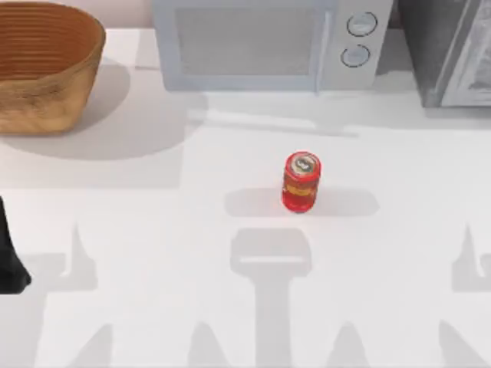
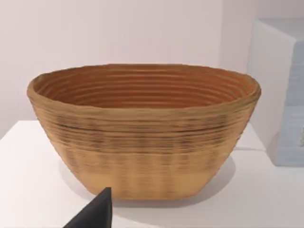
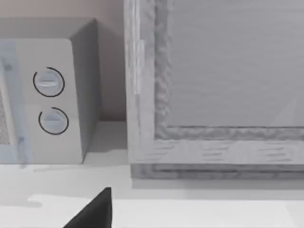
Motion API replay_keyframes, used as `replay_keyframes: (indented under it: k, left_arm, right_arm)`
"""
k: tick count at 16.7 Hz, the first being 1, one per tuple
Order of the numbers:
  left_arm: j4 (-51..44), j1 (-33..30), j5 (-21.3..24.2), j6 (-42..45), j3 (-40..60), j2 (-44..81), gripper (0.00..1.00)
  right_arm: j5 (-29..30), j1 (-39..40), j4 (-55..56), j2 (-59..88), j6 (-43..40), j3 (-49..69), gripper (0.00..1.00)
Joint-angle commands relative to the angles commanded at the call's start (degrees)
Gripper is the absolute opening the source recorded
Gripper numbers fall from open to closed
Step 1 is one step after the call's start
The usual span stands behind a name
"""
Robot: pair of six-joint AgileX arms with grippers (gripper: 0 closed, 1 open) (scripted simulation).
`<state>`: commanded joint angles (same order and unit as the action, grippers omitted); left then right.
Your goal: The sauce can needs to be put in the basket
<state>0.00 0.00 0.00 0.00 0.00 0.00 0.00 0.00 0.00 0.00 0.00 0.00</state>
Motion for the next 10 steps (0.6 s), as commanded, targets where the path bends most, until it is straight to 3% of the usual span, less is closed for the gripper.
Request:
replay_keyframes:
  k: [5,10]
  left_arm:
    - [2.06,-0.38,1.44,0.05,1.44,3.01,1.0]
    - [13.03,-2.31,8.39,0.02,8.96,18.09,1.0]
  right_arm:
    - [0.0,0.0,0.0,0.0,0.0,0.0,1.0]
    - [0.0,0.0,0.0,0.0,0.0,0.0,1.0]
